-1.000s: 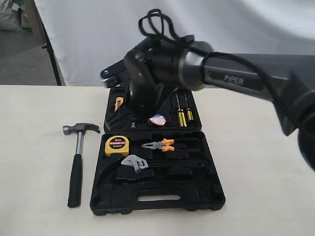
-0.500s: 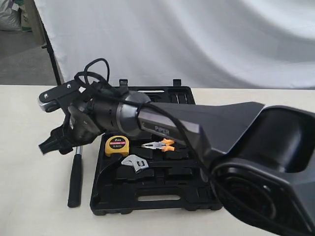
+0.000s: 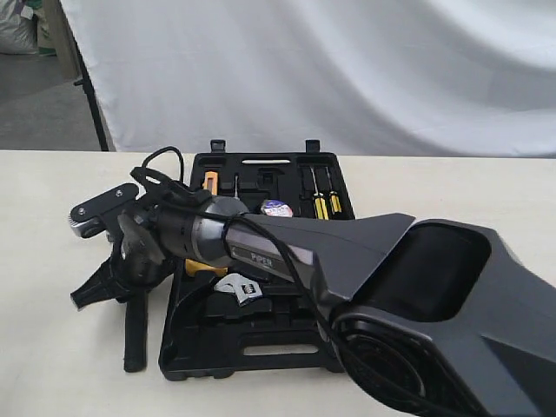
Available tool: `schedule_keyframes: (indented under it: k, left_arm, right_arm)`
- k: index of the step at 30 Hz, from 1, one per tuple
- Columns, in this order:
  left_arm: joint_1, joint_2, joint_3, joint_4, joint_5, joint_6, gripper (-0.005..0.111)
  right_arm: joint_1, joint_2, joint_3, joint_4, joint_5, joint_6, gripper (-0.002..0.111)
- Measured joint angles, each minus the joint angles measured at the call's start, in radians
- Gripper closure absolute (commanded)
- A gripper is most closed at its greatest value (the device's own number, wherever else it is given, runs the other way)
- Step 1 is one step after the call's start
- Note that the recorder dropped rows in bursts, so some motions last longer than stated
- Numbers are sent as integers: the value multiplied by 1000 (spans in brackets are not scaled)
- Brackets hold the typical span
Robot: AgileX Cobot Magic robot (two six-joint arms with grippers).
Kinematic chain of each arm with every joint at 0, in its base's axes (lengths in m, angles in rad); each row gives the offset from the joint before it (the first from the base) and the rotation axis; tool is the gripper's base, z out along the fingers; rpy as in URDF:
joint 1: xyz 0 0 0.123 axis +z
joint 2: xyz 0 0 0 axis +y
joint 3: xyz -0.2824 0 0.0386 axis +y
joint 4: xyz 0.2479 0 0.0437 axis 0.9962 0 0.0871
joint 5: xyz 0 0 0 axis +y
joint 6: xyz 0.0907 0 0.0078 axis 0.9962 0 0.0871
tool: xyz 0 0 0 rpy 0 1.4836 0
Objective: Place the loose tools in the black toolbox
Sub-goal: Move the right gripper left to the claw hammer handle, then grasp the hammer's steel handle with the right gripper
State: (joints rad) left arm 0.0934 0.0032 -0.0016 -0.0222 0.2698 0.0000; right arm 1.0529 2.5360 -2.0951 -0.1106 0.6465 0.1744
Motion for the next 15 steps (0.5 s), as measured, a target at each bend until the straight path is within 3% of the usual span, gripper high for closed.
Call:
schedule_keyframes:
  k: [5, 15]
  left_arm:
    - [0, 0, 0, 0, 0, 0, 106]
    - [0, 0, 0, 0, 0, 0, 106]
  right_arm:
    - [29, -12, -6, 151, 109, -130, 108]
    - [94, -42, -8, 338, 431, -219, 109]
